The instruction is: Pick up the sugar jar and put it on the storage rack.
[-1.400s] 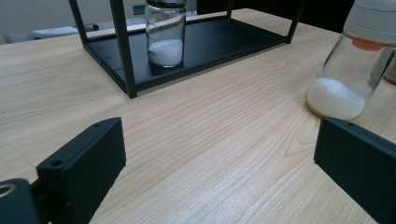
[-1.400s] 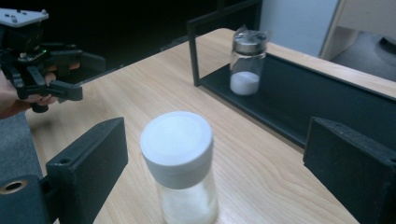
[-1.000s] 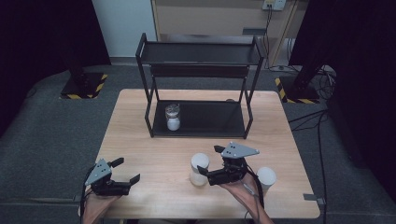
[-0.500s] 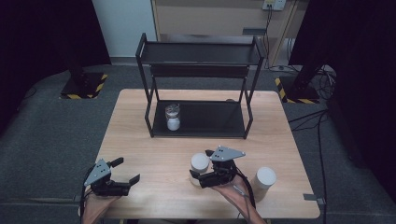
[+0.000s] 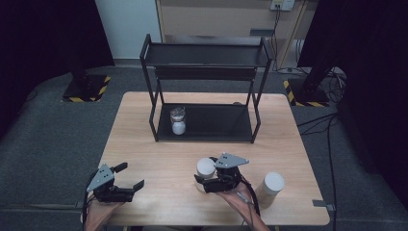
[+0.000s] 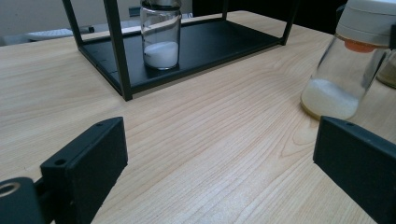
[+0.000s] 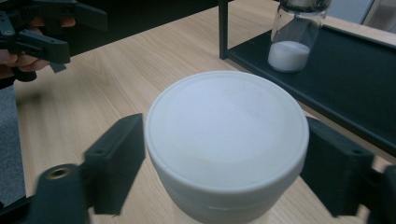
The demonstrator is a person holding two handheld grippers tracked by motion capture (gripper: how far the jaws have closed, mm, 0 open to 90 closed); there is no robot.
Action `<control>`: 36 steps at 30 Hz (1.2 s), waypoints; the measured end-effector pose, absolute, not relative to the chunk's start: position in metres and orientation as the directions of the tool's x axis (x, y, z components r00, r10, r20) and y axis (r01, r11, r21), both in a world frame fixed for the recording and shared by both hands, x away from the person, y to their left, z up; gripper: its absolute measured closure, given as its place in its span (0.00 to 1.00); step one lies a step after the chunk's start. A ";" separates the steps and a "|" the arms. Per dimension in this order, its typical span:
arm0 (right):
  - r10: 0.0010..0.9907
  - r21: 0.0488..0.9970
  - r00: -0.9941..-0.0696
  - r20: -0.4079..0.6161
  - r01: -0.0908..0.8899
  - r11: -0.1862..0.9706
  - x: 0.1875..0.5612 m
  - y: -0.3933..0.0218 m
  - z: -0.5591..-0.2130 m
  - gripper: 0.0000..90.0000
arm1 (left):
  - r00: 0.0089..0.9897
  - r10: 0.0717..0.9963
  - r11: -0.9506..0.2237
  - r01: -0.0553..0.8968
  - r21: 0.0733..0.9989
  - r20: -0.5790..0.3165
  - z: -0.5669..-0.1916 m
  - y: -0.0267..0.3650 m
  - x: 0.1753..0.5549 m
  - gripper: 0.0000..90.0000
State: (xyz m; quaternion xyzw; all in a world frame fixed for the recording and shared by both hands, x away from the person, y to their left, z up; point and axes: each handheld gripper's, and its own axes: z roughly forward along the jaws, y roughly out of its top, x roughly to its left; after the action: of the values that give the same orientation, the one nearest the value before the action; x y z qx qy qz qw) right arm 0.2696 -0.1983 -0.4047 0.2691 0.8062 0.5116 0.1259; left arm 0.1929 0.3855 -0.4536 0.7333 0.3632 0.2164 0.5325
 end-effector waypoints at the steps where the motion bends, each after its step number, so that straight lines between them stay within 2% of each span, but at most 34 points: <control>1: 0.563 0.895 -0.824 0.069 0.300 0.330 0.269 -0.199 -0.406 0.30 | 0.642 0.763 -0.169 0.303 0.938 -0.070 -0.454 0.386 0.193 0.02; 4: 0.565 0.908 -0.823 0.053 0.276 0.317 0.265 -0.200 -0.407 0.36 | 0.643 0.763 -0.167 0.303 0.938 -0.072 -0.454 0.386 0.193 0.02; 23: 0.595 0.899 -0.802 0.048 0.294 0.324 0.264 -0.193 -0.395 0.37 | 0.644 0.761 -0.160 0.306 0.939 -0.080 -0.454 0.386 0.194 0.02; 36: 0.616 0.903 -0.786 0.046 0.297 0.311 0.281 -0.190 -0.370 0.38 | 0.646 0.759 -0.162 0.307 0.938 -0.081 -0.454 0.386 0.194 0.02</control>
State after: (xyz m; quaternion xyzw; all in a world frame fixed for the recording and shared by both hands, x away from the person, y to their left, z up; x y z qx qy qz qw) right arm 0.2810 -0.1902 -0.3705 0.2874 0.7943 0.5119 0.1561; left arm 0.1941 0.3863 -0.4541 0.7323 0.3641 0.2110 0.5354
